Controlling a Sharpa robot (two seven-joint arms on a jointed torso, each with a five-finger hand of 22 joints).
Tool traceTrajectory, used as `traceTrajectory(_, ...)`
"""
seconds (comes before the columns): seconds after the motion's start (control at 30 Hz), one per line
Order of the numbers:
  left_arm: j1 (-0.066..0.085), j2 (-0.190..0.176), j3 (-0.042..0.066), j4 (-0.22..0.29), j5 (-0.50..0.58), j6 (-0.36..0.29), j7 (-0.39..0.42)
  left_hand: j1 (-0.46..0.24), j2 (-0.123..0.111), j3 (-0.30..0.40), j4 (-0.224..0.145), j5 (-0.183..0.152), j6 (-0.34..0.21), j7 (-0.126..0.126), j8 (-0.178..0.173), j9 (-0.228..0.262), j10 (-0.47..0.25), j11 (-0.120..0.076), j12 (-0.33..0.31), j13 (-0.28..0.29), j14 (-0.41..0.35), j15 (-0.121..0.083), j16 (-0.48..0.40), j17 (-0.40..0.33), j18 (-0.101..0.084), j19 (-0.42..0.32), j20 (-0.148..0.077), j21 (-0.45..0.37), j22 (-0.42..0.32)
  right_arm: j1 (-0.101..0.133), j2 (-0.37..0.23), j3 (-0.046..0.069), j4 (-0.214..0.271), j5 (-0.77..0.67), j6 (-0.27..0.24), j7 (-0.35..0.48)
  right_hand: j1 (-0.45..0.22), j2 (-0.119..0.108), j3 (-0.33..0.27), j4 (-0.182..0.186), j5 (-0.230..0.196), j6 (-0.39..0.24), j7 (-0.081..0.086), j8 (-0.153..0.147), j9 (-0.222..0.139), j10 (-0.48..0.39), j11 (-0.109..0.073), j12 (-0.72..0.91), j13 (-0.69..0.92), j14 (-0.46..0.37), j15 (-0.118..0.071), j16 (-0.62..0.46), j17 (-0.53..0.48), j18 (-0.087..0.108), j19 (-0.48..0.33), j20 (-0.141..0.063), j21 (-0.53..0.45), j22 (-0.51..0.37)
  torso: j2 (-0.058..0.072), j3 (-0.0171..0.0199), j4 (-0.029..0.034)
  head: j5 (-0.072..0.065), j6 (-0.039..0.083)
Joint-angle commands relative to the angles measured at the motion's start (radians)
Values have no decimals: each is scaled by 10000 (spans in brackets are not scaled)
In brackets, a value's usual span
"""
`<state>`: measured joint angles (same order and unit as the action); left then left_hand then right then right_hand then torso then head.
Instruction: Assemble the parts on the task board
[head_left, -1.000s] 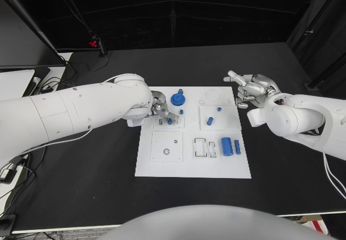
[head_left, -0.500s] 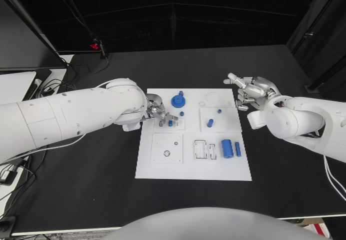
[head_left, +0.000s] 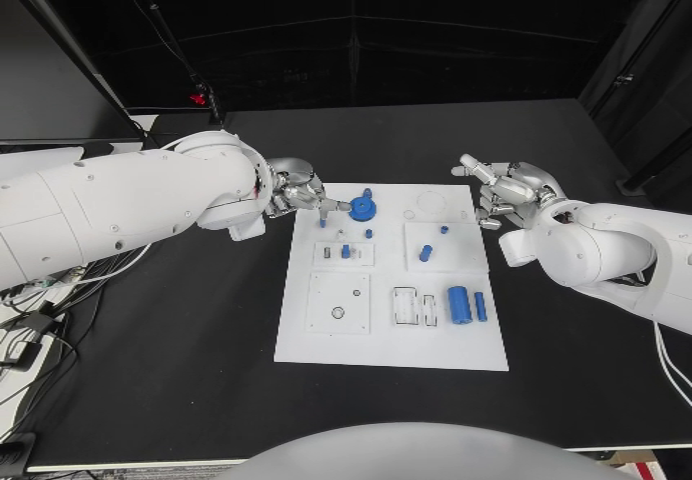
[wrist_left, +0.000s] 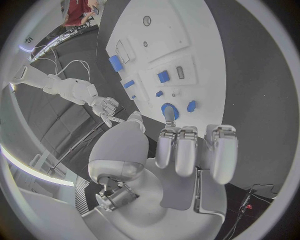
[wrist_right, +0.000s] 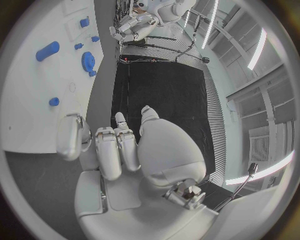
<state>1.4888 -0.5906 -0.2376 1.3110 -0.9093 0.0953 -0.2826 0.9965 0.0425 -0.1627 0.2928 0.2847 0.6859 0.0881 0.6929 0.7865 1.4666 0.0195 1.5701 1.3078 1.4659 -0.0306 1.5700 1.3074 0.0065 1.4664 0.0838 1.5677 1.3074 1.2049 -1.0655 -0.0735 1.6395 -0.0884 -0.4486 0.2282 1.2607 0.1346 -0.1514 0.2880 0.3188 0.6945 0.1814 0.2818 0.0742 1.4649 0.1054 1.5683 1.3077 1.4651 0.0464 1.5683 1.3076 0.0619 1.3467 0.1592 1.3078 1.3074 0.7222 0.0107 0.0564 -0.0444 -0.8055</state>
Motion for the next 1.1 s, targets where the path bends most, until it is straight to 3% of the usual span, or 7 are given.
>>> traceTrajectory(0.03,64,94,5,-495,310,745,559,115,-16,-28,-6,39,75,28,-57,-52,1042,98,7,2630,1049,83,8,2634,-65,1044,92,31,2634,12,22,3,2,-8,72,-23,34,77,-47,7,46,-68,19,36,11,1059,49,25,2631,1057,74,25,2632,125,-14,23,-30,1579,5,-9,-11,53,53)
traceTrajectory(0.37,54,1011,2,-2063,-10,1501,126,84,210,-93,5,-222,412,-1,-171,-261,1042,83,7,2630,1049,67,8,2634,-65,1044,101,31,2634,12,96,3,-23,-12,89,-17,38,76,-50,6,48,-73,19,40,11,1059,48,25,2631,1057,74,25,2632,127,-20,24,-38,1577,12,-19,-24,109,171)
traceTrajectory(0.57,-56,1509,2,-2735,-700,1571,-289,117,331,-120,0,-39,563,-31,-225,-349,1042,57,7,2630,1049,56,8,2634,-65,1044,96,31,2634,12,119,3,-26,-12,92,-12,42,76,-52,4,52,-81,19,44,9,1059,47,25,2631,1057,75,25,2632,129,-24,25,-43,1575,3,-6,-17,110,193)
traceTrajectory(1.0,-304,1969,2,-3339,-913,2184,-810,33,399,-205,7,-133,627,-40,-298,-422,1042,45,7,2630,1049,53,8,2634,-65,1044,91,31,2634,12,142,3,-29,-12,90,-7,54,78,-55,2,63,-95,19,53,7,1059,47,25,2631,1057,75,25,2632,130,-26,27,-46,1576,10,-14,-30,72,193)
traceTrajectory(1.1,-364,2032,2,-3408,-918,2274,-833,27,407,-211,6,-139,632,-40,-305,-428,1042,44,7,2630,1049,53,8,2634,-65,1044,91,31,2634,12,142,3,-34,-12,94,-10,58,78,-57,1,66,-99,19,56,7,1059,47,25,2631,1057,76,25,2632,130,-27,28,-49,1575,7,-11,-6,48,181)
